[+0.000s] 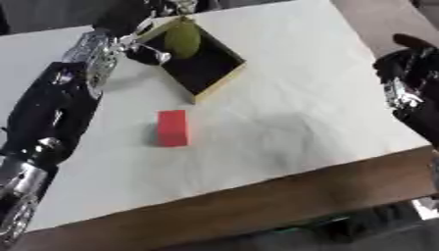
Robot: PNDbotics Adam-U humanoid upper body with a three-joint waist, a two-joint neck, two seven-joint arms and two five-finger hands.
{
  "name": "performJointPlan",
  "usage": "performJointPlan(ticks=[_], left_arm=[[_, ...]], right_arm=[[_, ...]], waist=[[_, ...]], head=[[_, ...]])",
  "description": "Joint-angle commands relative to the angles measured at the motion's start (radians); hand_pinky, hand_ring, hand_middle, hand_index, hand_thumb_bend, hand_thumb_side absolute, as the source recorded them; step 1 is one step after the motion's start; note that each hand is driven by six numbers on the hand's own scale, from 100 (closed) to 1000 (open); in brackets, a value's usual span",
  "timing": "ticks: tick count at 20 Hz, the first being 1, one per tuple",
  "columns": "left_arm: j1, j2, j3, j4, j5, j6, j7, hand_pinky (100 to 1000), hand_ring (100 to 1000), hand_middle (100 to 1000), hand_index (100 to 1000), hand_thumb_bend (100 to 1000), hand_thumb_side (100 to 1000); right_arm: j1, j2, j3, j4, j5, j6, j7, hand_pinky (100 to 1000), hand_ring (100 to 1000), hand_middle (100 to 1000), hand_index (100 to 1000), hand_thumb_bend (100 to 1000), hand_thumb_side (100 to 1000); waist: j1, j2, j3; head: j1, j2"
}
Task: Pick up objects on the table and place them in the box.
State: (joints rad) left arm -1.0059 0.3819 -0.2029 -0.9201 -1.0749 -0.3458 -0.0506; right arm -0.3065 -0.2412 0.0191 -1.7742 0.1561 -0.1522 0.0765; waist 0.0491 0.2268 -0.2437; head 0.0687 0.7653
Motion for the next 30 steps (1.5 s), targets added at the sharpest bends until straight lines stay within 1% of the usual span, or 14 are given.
performJointPlan(ticks=[1, 5, 6, 7, 12, 14, 16, 19, 22, 26, 30], left_arm=[[-0.007, 0.061, -0.026, -0.069, 0.056, -0.053, -0.050, 790, 770, 788, 902, 437, 374], [0.027, 0.127, -0.079, -0.166, 0.124, -0.117, -0.117, 790, 768, 788, 903, 483, 406], [0.038, 0.142, -0.091, -0.188, 0.140, -0.129, -0.134, 787, 767, 788, 903, 503, 455], [0.051, 0.155, -0.105, -0.208, 0.157, -0.138, -0.150, 785, 766, 787, 901, 513, 470], [0.110, 0.212, -0.173, -0.305, 0.240, -0.149, -0.233, 780, 761, 782, 897, 532, 482], [0.129, 0.227, -0.200, -0.340, 0.273, -0.140, -0.266, 779, 761, 783, 896, 543, 476], [0.143, 0.234, -0.229, -0.366, 0.307, -0.129, -0.300, 775, 759, 780, 894, 547, 490], [0.157, 0.237, -0.258, -0.397, 0.356, -0.114, -0.350, 769, 756, 777, 891, 560, 532], [0.167, 0.238, -0.269, -0.420, 0.407, -0.091, -0.400, 761, 750, 769, 886, 559, 563], [0.171, 0.233, -0.282, -0.436, 0.469, -0.046, -0.466, 758, 747, 767, 883, 568, 567], [0.177, 0.217, -0.291, -0.437, 0.488, -0.010, -0.532, 752, 741, 761, 879, 568, 567]], right_arm=[[-0.004, -0.009, -0.008, -0.009, 0.002, 0.000, -0.003, 715, 711, 625, 885, 100, 442], [0.004, -0.011, -0.014, -0.008, 0.007, 0.001, -0.008, 715, 711, 625, 885, 100, 446], [0.005, -0.012, -0.015, -0.008, 0.008, 0.000, -0.009, 715, 711, 625, 885, 100, 446], [0.006, -0.012, -0.016, -0.008, 0.009, 0.001, -0.009, 715, 711, 625, 885, 100, 447], [0.009, -0.013, -0.020, -0.008, 0.012, 0.001, -0.013, 715, 710, 625, 885, 100, 447], [0.009, -0.014, -0.021, -0.008, 0.012, 0.002, -0.014, 715, 710, 625, 885, 100, 447], [0.009, -0.014, -0.021, -0.008, 0.013, 0.002, -0.014, 715, 711, 625, 885, 100, 446], [0.008, -0.013, -0.020, -0.007, 0.013, 0.002, -0.013, 715, 710, 625, 885, 100, 445], [0.008, -0.013, -0.021, -0.006, 0.013, 0.002, -0.013, 715, 710, 625, 885, 100, 445], [0.008, -0.012, -0.020, -0.006, 0.013, 0.001, -0.012, 715, 710, 625, 885, 100, 445], [0.008, -0.011, -0.020, -0.005, 0.012, 0.001, -0.011, 715, 710, 624, 885, 100, 444]], waist=[[-0.005, -0.025, 0.006], [-0.002, -0.035, 0.025], [-0.001, -0.037, 0.029], [0.000, -0.039, 0.032], [0.001, -0.042, 0.040], [0.000, -0.043, 0.042], [-0.001, -0.044, 0.044], [-0.005, -0.043, 0.045], [-0.007, -0.043, 0.045], [-0.008, -0.043, 0.046], [-0.009, -0.043, 0.044]], head=[[-0.013, 0.005], [-0.034, 0.005], [-0.039, 0.005], [-0.043, 0.005], [-0.056, 0.005], [-0.058, 0.005], [-0.057, 0.005], [-0.057, 0.005], [-0.056, 0.005], [-0.056, 0.005], [-0.055, 0.005]])
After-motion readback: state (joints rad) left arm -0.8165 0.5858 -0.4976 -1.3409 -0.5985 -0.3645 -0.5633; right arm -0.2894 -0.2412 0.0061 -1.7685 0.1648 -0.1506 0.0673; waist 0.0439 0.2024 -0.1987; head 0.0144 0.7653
